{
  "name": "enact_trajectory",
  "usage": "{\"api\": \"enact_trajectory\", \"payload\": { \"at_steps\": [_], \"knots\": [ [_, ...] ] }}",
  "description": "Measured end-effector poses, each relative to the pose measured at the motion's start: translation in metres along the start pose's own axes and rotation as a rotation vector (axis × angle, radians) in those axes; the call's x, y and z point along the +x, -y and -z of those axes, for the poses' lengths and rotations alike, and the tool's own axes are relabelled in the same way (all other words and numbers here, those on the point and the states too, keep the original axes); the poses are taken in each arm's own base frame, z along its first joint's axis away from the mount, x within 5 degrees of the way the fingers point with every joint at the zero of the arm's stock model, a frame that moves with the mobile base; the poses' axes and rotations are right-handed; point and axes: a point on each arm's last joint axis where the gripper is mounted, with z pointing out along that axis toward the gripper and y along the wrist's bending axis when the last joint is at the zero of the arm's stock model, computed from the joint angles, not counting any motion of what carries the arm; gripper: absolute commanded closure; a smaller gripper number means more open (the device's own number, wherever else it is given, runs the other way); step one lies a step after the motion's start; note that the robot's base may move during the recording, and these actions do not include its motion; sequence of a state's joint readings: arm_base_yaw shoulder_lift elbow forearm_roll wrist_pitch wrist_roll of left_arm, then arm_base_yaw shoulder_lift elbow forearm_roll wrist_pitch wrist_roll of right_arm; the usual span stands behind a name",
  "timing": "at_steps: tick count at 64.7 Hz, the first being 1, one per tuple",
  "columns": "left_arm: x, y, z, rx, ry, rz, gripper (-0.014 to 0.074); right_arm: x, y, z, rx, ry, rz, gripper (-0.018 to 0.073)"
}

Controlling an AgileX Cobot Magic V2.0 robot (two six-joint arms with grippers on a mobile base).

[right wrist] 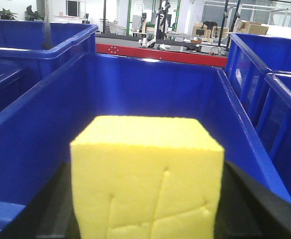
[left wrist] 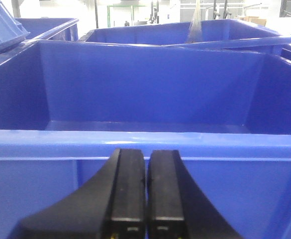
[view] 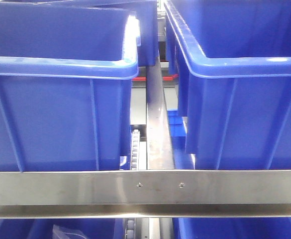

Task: Place yellow foam block on left shelf second layer
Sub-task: 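Lower the cube into the blue bin and open the right gripper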

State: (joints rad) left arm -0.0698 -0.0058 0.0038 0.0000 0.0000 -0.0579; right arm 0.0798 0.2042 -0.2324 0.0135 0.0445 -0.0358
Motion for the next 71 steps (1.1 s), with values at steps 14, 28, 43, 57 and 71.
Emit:
{"api": "enact_trajectory", "payload": {
  "at_steps": [14, 28, 43, 57, 71],
  "knots": [
    [0.0, 0.0, 0.0, 0.0, 0.0, 0.0, 0.0472, -0.019, 0.0, -0.009, -0.001, -0.027, 0.0, 0.0091],
    [0.0, 0.0, 0.0, 0.0, 0.0, 0.0, 0.0472, -0.028, 0.001, -0.046, -0.002, -0.116, 0.0, 0.0091],
    [0.0, 0.0, 0.0, 0.0, 0.0, 0.0, 0.0472, -0.025, 0.001, -0.094, -0.002, -0.177, 0.0, 0.0091],
    [0.0, 0.0, 0.0, 0.0, 0.0, 0.0, 0.0472, -0.016, 0.001, -0.135, 0.0, -0.202, -0.007, 0.0075],
    [0.0, 0.0, 0.0, 0.0, 0.0, 0.0, 0.0472, -0.014, 0.001, -0.161, 0.003, -0.233, -0.037, -0.005]
  ]
}}
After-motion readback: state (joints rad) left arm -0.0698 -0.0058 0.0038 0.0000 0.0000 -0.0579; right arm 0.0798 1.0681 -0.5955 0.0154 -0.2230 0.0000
